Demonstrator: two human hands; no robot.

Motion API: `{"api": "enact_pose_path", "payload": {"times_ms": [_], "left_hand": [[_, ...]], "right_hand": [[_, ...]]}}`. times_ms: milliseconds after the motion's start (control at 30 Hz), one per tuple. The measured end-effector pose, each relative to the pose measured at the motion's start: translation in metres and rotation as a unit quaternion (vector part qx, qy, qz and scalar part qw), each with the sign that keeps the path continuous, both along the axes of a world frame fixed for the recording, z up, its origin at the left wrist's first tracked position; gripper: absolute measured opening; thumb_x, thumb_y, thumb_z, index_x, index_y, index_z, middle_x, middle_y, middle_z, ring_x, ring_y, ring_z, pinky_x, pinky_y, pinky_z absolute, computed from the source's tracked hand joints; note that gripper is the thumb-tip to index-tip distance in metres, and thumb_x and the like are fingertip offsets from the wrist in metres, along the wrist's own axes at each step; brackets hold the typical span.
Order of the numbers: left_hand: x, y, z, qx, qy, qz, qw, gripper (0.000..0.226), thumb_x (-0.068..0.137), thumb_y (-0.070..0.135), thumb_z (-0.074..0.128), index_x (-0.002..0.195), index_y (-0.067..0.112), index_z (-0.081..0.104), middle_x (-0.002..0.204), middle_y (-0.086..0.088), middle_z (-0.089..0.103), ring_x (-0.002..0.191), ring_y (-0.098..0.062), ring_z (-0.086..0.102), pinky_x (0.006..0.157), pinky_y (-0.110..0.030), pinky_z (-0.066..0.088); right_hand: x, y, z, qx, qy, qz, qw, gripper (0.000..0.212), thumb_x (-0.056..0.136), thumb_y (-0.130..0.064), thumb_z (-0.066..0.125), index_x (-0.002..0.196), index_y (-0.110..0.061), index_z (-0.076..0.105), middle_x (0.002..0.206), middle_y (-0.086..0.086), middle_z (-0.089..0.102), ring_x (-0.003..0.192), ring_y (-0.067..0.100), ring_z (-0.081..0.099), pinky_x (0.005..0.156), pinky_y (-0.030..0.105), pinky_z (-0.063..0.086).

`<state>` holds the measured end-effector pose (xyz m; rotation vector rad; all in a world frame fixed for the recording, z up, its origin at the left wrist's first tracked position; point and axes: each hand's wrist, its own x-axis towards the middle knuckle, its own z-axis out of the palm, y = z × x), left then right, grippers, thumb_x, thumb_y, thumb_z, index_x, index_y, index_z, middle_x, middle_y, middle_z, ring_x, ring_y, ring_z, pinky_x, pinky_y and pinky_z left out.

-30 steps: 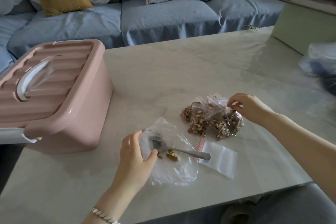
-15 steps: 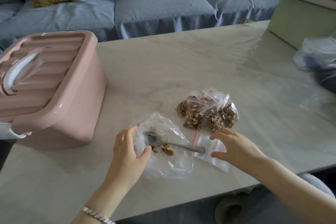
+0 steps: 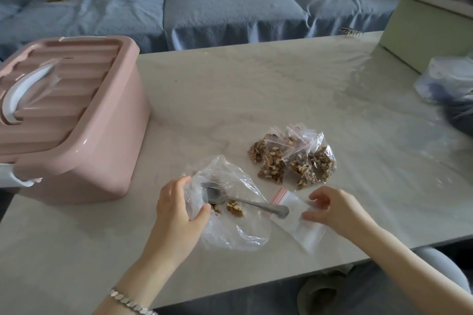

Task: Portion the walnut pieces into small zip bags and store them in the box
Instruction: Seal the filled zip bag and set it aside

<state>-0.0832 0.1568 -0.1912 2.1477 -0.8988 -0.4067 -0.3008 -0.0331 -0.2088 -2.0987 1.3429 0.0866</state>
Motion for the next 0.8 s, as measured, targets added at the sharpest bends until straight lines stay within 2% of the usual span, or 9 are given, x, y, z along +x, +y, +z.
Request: {"api": "enact_pose_path", "payload": {"times_ms": [67, 167, 367, 467, 533, 600, 633, 700, 800], "left_hand": [[-0.002, 0.000, 0.000, 0.000, 0.000, -0.001, 1.000, 0.058, 0.083, 0.016, 0.064, 0.134, 0.017, 0.036, 0.136, 0.003, 0.033, 0.133, -0.012, 0.028, 0.096, -0.017, 0.021], [-0.002, -0.001, 0.003, -0.003, 0.002, -0.001, 1.000, 0.058, 0.083, 0.016, 0.064, 0.134, 0.018, 0.036, 0.133, 0.006, 0.032, 0.132, -0.010, 0.028, 0.094, -0.016, 0.021], [-0.002, -0.004, 0.005, -0.007, -0.007, -0.008, 1.000, 0.059, 0.083, 0.016, 0.064, 0.135, 0.016, 0.036, 0.136, 0.002, 0.033, 0.131, -0.010, 0.028, 0.093, -0.012, 0.020], [-0.002, -0.003, 0.007, -0.004, -0.029, -0.005, 1.000, 0.059, 0.082, 0.015, 0.065, 0.135, 0.014, 0.037, 0.138, -0.002, 0.034, 0.132, -0.014, 0.028, 0.096, -0.014, 0.019], [-0.003, -0.004, 0.012, -0.018, -0.060, 0.001, 0.998, 0.056, 0.082, 0.016, 0.066, 0.132, 0.012, 0.041, 0.137, -0.004, 0.037, 0.132, -0.018, 0.029, 0.099, -0.016, 0.018], [-0.006, -0.006, 0.020, -0.067, -0.097, -0.003, 0.993, 0.052, 0.079, 0.025, 0.064, 0.127, 0.014, 0.046, 0.129, 0.005, 0.043, 0.128, -0.016, 0.035, 0.099, -0.008, 0.018], [-0.010, -0.008, 0.026, -0.091, -0.082, -0.007, 0.992, 0.048, 0.079, 0.029, 0.062, 0.124, 0.021, 0.047, 0.124, 0.016, 0.043, 0.124, -0.012, 0.037, 0.097, -0.003, 0.019], [-0.019, -0.012, 0.044, -0.102, 0.017, -0.027, 0.994, 0.043, 0.080, 0.040, 0.064, 0.116, 0.040, 0.041, 0.117, 0.033, 0.040, 0.115, 0.001, 0.042, 0.093, -0.004, 0.029], [-0.027, -0.022, 0.061, -0.088, 0.192, -0.068, 0.975, 0.050, 0.062, 0.063, 0.063, 0.107, 0.046, 0.046, 0.114, 0.028, 0.053, 0.106, 0.011, 0.052, 0.083, -0.010, 0.041]], "right_hand": [[0.006, 0.005, 0.001, -0.038, 0.043, 0.034, 0.998, 0.040, 0.067, -0.043, 0.078, 0.093, -0.027, 0.052, 0.087, -0.008, 0.055, 0.076, 0.009, 0.050, 0.058, 0.019, 0.039], [0.011, 0.001, 0.003, -0.007, 0.041, -0.016, 0.999, 0.036, 0.068, -0.038, 0.079, 0.089, -0.022, 0.055, 0.073, -0.012, 0.052, 0.064, 0.004, 0.047, 0.048, 0.019, 0.030], [0.004, -0.013, -0.003, 0.019, 0.014, -0.031, 0.999, 0.025, 0.073, -0.023, 0.077, 0.093, -0.015, 0.065, 0.075, -0.008, 0.056, 0.068, 0.011, 0.054, 0.053, 0.016, 0.040], [-0.006, -0.019, 0.002, -0.005, -0.025, -0.072, 0.997, 0.019, 0.074, -0.014, 0.076, 0.091, -0.007, 0.071, 0.071, -0.007, 0.060, 0.066, 0.010, 0.055, 0.053, 0.012, 0.038], [-0.011, -0.019, 0.016, -0.043, -0.061, -0.081, 0.994, 0.014, 0.072, -0.012, 0.077, 0.085, -0.009, 0.073, 0.066, -0.009, 0.061, 0.062, 0.005, 0.055, 0.050, 0.008, 0.037], [-0.008, -0.014, 0.040, -0.053, -0.143, -0.084, 0.985, 0.008, 0.071, -0.010, 0.077, 0.077, -0.015, 0.074, 0.062, -0.012, 0.065, 0.057, 0.002, 0.058, 0.053, 0.005, 0.041], [-0.003, -0.008, 0.052, -0.027, -0.208, -0.092, 0.973, 0.011, 0.071, -0.007, 0.076, 0.073, -0.018, 0.073, 0.058, -0.009, 0.067, 0.055, 0.001, 0.060, 0.055, 0.003, 0.042], [0.012, 0.008, 0.074, 0.062, -0.337, -0.125, 0.931, 0.020, 0.071, 0.000, 0.073, 0.069, -0.020, 0.072, 0.058, -0.003, 0.070, 0.052, 0.001, 0.060, 0.056, 0.005, 0.046], [0.040, 0.038, 0.091, 0.159, -0.427, -0.133, 0.880, 0.016, 0.066, -0.002, 0.074, 0.069, -0.017, 0.073, 0.066, 0.004, 0.073, 0.056, 0.008, 0.063, 0.059, 0.012, 0.051]]}}
